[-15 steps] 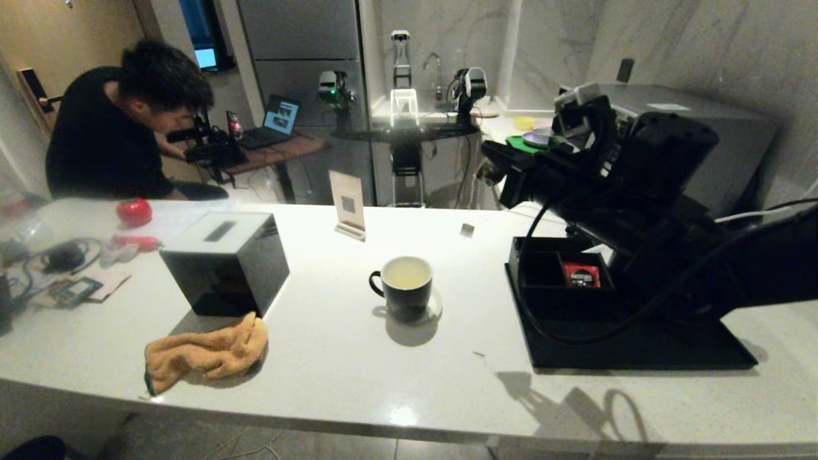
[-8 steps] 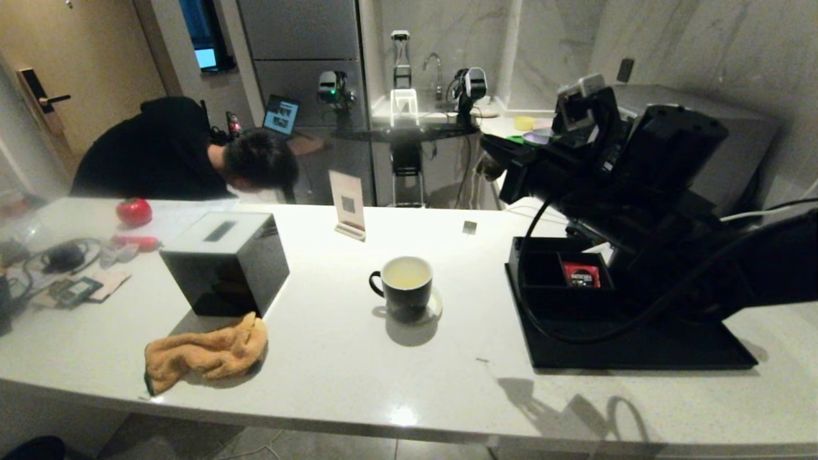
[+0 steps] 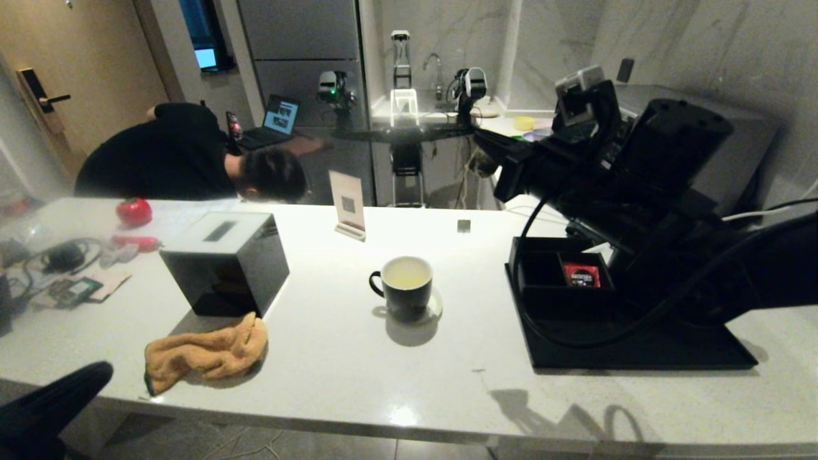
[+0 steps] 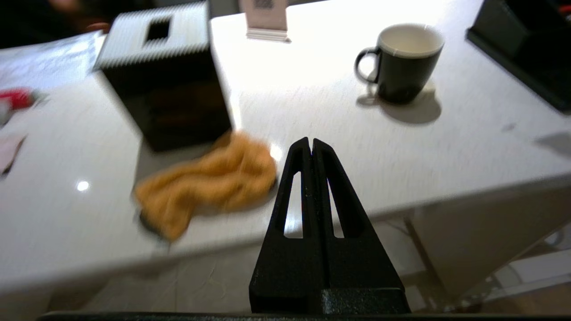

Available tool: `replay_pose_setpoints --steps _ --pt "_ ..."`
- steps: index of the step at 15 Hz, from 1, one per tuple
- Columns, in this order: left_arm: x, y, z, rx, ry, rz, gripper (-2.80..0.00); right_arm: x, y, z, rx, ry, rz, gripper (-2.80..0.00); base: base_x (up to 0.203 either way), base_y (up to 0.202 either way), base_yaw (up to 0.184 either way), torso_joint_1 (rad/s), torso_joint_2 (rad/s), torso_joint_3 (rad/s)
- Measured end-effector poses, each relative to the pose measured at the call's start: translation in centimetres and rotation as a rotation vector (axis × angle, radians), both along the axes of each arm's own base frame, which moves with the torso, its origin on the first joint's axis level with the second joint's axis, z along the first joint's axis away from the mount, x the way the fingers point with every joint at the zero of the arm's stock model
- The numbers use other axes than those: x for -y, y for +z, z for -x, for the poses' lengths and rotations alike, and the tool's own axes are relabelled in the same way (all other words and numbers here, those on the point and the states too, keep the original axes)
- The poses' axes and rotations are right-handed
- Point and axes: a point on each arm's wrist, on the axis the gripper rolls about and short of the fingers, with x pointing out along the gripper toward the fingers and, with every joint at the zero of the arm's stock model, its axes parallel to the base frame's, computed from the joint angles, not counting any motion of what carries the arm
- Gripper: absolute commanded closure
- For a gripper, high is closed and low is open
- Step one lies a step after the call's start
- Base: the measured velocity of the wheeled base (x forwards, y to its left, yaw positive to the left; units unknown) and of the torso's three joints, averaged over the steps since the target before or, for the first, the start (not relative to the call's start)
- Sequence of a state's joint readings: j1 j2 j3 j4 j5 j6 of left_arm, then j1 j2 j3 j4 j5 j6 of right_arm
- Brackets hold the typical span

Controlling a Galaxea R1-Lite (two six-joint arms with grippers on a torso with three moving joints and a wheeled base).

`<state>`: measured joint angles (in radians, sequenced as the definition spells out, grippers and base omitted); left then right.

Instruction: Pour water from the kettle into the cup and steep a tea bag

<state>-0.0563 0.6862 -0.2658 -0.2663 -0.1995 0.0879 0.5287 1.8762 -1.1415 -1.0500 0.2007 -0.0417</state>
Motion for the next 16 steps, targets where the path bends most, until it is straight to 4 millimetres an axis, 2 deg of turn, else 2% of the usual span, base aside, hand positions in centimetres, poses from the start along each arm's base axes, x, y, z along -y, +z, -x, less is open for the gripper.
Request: replay_pose_setpoints --steps 3,6,11,16 --pt "0.7 1.2 -4.5 -0.009 -0.07 0.005 0.0 -0.1 0.3 0.1 0.009 0.003 -0.005 0.0 0.0 0.0 0.0 0.0 0.0 0.0" --pt "2.7 1.3 -8.4 -0.016 -0.197 0.017 0.0 0.0 0.8 0.2 0.023 0.004 -0.013 0.0 0.0 0.0 0.0 0.0 0.0 0.0" --pt "6.2 0.6 -12.3 -0.089 -0.329 0.026 0.0 0.2 1.5 0.6 0.037 0.004 -0.021 0.0 0.0 0.0 0.0 0.0 0.0 0.0" --pt "10.0 -0.8 -16.5 -0.022 -0.417 0.041 0.0 0.4 2.0 0.9 0.048 0.004 -0.028 0.0 0.0 0.0 0.0 0.0 0.0 0.0"
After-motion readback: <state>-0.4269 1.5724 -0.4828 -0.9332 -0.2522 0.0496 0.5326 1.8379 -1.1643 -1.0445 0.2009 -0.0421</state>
